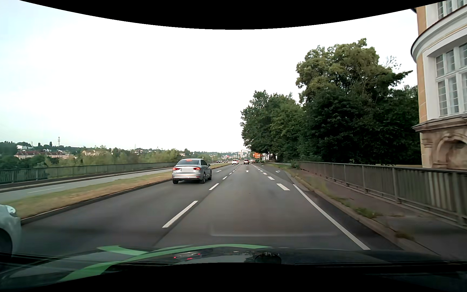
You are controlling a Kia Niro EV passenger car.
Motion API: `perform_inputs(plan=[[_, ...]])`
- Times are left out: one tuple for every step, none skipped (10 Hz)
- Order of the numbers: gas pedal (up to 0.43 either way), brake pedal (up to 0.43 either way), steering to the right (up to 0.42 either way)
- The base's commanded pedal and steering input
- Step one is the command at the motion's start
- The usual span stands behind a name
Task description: Follow the waypoints while adhering to traffic rules and regulations
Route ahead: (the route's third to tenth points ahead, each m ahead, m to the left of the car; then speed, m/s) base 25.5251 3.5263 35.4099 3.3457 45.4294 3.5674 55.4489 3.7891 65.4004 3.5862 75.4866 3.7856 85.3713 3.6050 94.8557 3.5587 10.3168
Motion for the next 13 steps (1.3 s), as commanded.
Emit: perform_inputs(plan=[[0.000,0.000,-0.002],[0.000,0.000,-0.002],[0.000,0.000,-0.002],[0.000,0.000,-0.002],[0.000,0.000,-0.003],[0.000,0.000,-0.003],[0.000,0.000,-0.003],[0.000,0.000,-0.003],[0.000,0.000,-0.003],[0.000,0.000,-0.003],[0.000,0.000,-0.003],[0.000,0.000,-0.003],[0.000,0.000,-0.003]])
